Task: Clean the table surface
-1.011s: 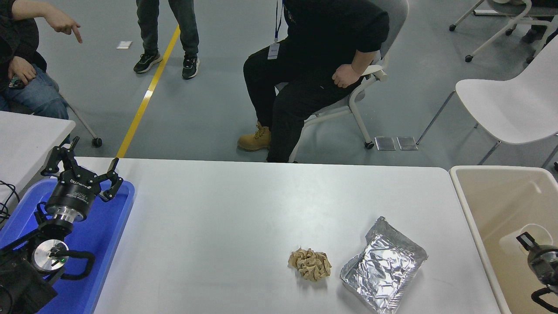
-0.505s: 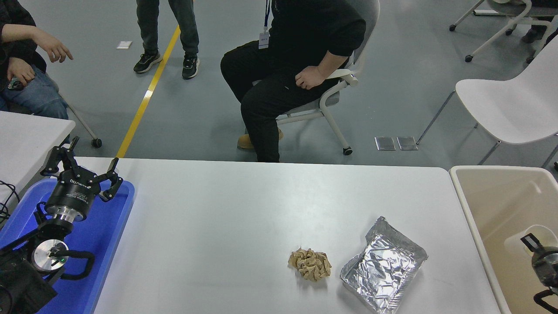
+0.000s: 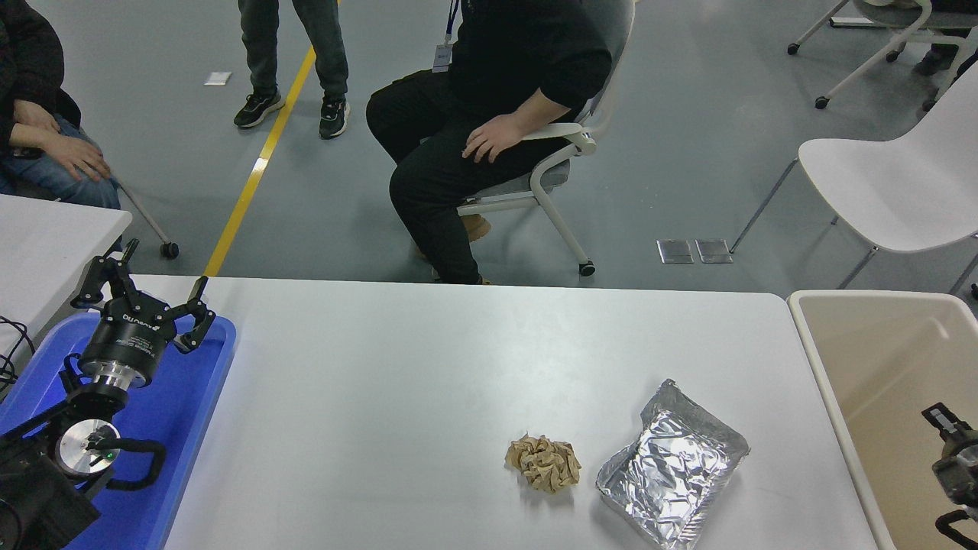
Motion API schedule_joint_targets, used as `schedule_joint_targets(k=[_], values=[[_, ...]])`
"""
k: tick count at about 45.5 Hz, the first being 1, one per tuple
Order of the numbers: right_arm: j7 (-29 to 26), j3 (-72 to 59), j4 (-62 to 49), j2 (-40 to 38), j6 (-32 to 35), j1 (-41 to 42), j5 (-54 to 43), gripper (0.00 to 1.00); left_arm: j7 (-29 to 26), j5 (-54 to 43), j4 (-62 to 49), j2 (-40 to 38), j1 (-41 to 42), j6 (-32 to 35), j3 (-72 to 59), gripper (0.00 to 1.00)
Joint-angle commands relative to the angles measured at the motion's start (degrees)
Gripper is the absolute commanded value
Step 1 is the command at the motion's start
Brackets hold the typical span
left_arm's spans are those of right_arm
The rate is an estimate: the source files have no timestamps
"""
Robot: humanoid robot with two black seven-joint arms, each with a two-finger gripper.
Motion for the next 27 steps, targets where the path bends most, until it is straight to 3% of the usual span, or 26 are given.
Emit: schedule_joint_targets(k=[1, 14, 27], values=[[-0.1, 7.2, 0.5, -2.1, 0.4, 3.2, 0.0, 0.98, 0.0, 0.0, 0.0, 0.0, 0.0, 0.0, 0.0, 1.0], [0.3, 15.3, 1.1, -5.8, 0.5, 8.5, 0.0, 0.98, 0.0, 0.0, 0.0, 0.0, 0.0, 0.0, 0.0, 1.0], [0.4, 28.9, 11.7, -15.6, 0.5, 16.2, 0.0, 0.98, 0.0, 0.0, 0.0, 0.0, 0.0, 0.0, 0.0, 1.0]])
